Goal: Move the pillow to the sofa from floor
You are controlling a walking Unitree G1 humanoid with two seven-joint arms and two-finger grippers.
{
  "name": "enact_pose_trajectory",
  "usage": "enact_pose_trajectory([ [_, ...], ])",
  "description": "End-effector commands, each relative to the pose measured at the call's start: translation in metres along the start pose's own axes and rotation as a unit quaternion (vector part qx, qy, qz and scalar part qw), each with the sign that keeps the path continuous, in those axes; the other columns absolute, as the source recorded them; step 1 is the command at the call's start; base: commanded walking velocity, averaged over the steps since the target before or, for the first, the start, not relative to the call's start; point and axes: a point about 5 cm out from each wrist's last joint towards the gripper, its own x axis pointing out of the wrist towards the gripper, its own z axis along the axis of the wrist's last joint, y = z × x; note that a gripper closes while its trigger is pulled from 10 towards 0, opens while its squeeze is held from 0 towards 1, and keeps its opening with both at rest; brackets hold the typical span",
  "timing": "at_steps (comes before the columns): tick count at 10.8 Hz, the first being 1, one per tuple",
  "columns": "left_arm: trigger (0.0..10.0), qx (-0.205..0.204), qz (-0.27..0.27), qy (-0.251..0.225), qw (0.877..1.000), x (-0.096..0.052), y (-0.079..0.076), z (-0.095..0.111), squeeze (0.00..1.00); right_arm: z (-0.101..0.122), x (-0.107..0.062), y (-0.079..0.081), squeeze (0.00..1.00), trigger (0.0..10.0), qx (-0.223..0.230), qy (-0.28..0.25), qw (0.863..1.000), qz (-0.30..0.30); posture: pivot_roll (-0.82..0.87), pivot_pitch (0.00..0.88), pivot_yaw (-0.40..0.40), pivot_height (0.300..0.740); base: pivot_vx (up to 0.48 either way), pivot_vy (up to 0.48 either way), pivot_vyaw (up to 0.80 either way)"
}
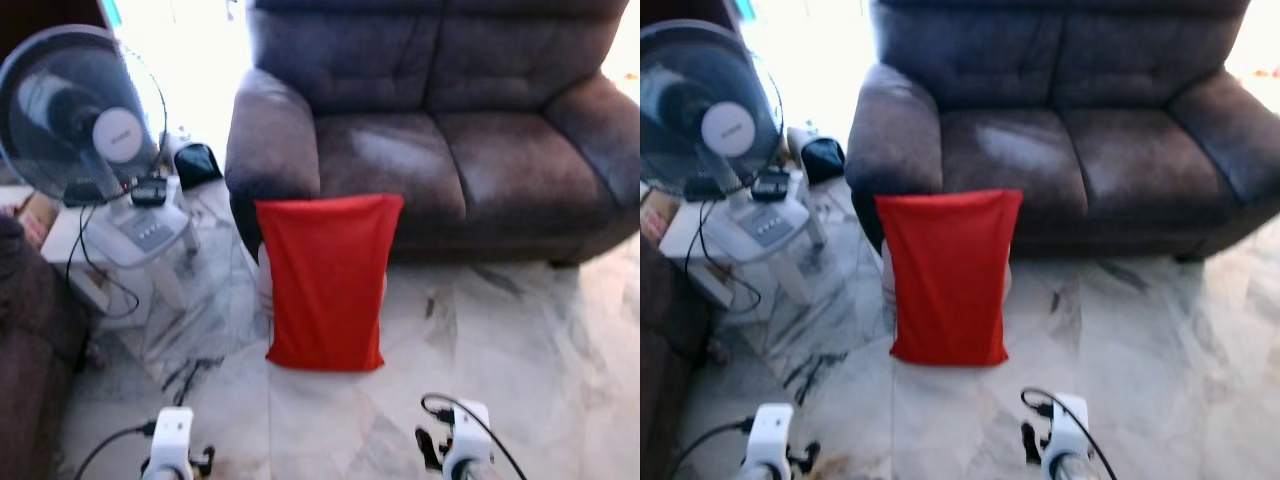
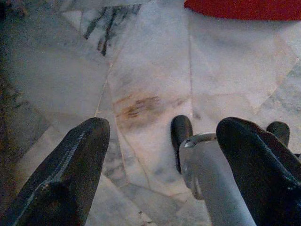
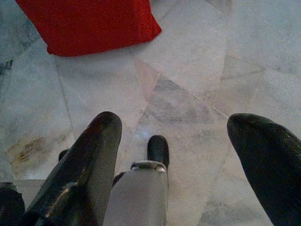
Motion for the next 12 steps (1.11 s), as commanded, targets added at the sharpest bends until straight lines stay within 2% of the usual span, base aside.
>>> enact_pose_trajectory([
  [1, 10.0, 0.009, -0.009, 0.016, 1.0, -0.002, -0.005, -0.009, 0.0, -0.002, -0.001, -0.006, 0.0, 10.0, 0.003, 0.004, 1.0, -0.008, 0.01, 0.093, -0.031, 0.74, 0.0, 0.0, 0.0],
  [4, 10.0, 0.016, -0.017, 0.011, 1.0, -0.001, -0.013, -0.007, 0.0, -0.002, -0.001, -0.006, 0.0, 10.0, -0.001, 0.006, 1.0, -0.007, 0.01, 0.096, -0.035, 0.74, 0.0, 0.0, 0.0],
  [7, 10.0, 0.013, -0.014, 0.01, 1.0, 0.0, -0.013, -0.006, 0.0, -0.001, 0.0, 0.0, 0.0, 10.0, -0.007, 0.006, 1.0, -0.002, 0.01, 0.09, -0.038, 0.74, 0.255, 0.0, 0.0],
  [9, 10.0, 0.014, -0.016, 0.01, 1.0, 0.0, -0.013, -0.005, 0.0, -0.001, 0.001, 0.009, 0.0, 10.0, -0.036, 0.009, 0.999, 0.011, 0.0, 0.08, -0.038, 0.74, 0.281, 0.0, 0.33],
  [10, 10.0, 0.014, -0.017, 0.01, 1.0, 0.0, -0.014, -0.005, 0.0, -0.003, 0.001, 0.009, 0.0, 10.0, -0.027, 0.009, 1.0, 0.009, 0.01, 0.076, -0.037, 0.74, 0.285, 0.0, 0.8],
  [11, 10.0, 0.014, -0.017, 0.01, 1.0, 0.0, -0.015, -0.004, 0.0, -0.005, 0.0, 0.006, 0.0, 10.0, -0.014, 0.011, 1.0, 0.004, 0.0, 0.068, -0.036, 0.74, 0.285, 0.0, 0.0],
  [12, 10.0, 0.014, -0.019, 0.009, 1.0, 0.001, -0.018, -0.002, 0.0, -0.006, -0.001, 0.004, 0.0, 10.0, -0.024, 0.014, 1.0, 0.003, 0.0, 0.062, -0.037, 0.74, 0.289, 0.0, 0.0],
])
